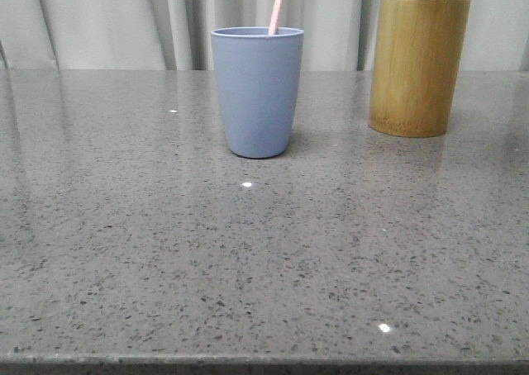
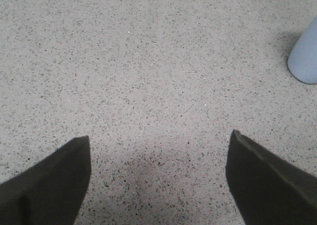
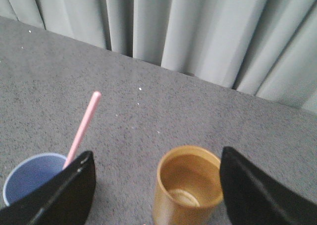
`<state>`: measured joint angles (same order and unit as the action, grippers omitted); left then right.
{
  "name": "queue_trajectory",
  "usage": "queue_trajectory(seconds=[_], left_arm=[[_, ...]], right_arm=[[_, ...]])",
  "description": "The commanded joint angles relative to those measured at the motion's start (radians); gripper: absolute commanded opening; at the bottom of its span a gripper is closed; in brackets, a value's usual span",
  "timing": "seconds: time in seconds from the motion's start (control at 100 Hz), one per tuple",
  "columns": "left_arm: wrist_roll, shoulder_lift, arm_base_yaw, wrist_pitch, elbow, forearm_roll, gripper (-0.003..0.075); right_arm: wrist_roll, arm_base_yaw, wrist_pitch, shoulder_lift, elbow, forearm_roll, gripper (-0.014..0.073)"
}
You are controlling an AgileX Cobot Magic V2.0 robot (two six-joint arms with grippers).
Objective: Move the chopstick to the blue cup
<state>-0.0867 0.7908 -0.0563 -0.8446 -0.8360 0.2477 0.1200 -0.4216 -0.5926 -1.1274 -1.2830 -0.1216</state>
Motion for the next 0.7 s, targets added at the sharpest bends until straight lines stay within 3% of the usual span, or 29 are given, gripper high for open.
queue_trajectory(seconds=[0.0, 0.4, 0.69], left_arm=[[0.004, -0.006, 0.002, 0.055, -0.027, 0.018, 0.0547], [0.004, -0.006, 0.002, 0.057, -0.027, 0.018, 0.0547], [0.004, -0.006, 0.002, 0.064, -0.027, 0.018, 0.0547]], right_arm=[[-0.009, 0.025, 0.002, 0.101, 0.041, -0.034, 0.053], [0.046, 0.212, -0.107, 0.505, 0.452, -0.036, 0.0529], [0.067, 0.214, -0.115, 0.571, 0.514, -0.033, 0.0528]])
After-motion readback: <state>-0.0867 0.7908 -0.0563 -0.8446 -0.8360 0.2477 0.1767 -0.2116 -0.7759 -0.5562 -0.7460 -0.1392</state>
